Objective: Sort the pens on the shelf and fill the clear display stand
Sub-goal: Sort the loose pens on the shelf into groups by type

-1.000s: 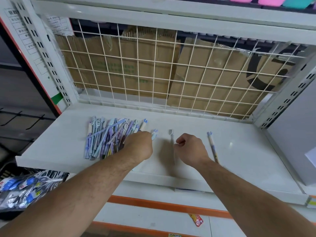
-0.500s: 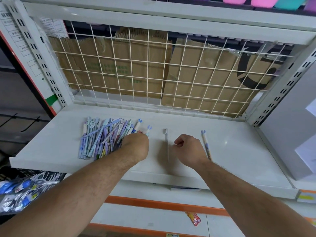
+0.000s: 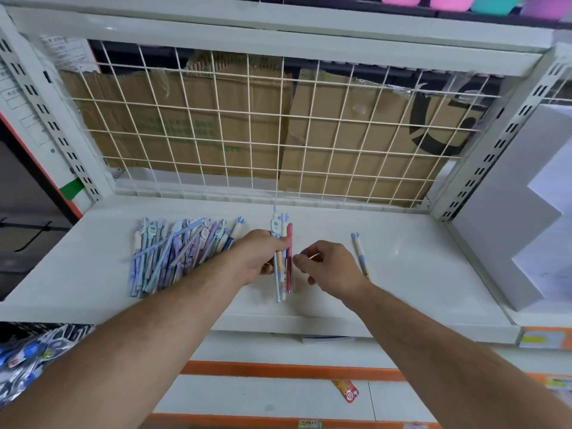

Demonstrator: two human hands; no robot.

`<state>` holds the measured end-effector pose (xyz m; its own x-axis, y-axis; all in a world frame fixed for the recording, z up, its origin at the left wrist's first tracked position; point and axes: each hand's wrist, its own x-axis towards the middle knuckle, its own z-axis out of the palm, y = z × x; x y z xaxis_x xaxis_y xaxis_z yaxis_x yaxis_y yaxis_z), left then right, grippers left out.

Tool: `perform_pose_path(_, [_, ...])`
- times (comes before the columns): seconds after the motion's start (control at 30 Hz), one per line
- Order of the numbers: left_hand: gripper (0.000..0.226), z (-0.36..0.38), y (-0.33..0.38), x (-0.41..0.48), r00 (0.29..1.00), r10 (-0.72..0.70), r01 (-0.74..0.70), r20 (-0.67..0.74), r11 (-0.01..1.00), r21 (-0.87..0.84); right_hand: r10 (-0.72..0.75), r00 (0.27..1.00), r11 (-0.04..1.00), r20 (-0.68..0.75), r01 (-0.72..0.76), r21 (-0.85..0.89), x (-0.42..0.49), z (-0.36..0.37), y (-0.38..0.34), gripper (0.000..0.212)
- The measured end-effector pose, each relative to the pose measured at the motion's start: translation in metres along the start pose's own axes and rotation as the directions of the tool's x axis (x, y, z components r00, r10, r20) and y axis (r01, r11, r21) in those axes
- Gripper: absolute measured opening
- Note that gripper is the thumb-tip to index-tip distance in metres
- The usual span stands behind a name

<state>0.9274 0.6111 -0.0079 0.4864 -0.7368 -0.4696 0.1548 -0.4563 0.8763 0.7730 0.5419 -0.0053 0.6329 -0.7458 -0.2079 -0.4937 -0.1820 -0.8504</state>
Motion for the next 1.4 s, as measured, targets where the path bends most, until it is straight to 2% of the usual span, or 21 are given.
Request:
perform_pose_path(0.1, [0.015,0.011,0.002,0.0,0.999,0.028,-0.027,0.047,1.0,-0.014,0.021,1.0,1.0,0.006,-0.021,-0.001,-0.006,-0.001,0.002,0.022])
perform_pose_path(0.27, [0.011,0.033,0.001,0.002,0.991,0.023,-0.021,0.133,1.0,-0.02,0.084,0.994,0.996,-0.071,-0.082,0.036,-0.015,-0.008,0.012,0.013])
perform_pose_path(0.47, [0.018,0.074,0.006,0.002,0.983,0.012,-0.013,0.181,1.0,0.005,0.118,0.983,0.992,-0.143,-0.109,0.068,-0.023,-0.036,0.038,0.004])
perform_pose_path(0.6, [0.01,0.109,0.015,0.005,0.982,-0.015,0.012,0.19,1.0,0.018,0.151,0.968,0.987,-0.199,-0.135,0.092,-0.024,-0.07,0.057,0.002])
perform_pose_path(0.87, [0.008,0.19,0.029,0.016,0.983,-0.022,0.016,0.183,0.999,0.032,0.222,0.923,0.97,-0.314,-0.241,-0.024,-0.017,-0.163,0.116,0.004])
perform_pose_path(1.0, [0.009,0.221,0.033,0.022,0.985,-0.032,0.032,0.17,0.999,0.002,0.225,0.91,0.945,-0.349,-0.29,-0.148,-0.009,-0.197,0.139,0.012])
perform_pose_path(1.27, [0.011,0.258,0.037,0.035,0.989,-0.018,0.017,0.144,1.0,0.005,0.195,0.913,0.902,-0.357,-0.31,-0.301,0.004,-0.235,0.167,0.009])
perform_pose_path(1.4, [0.014,0.263,0.037,0.037,0.989,-0.011,0.005,0.15,0.999,0.042,0.204,0.922,0.9,-0.329,-0.309,-0.308,0.006,-0.237,0.17,0.008])
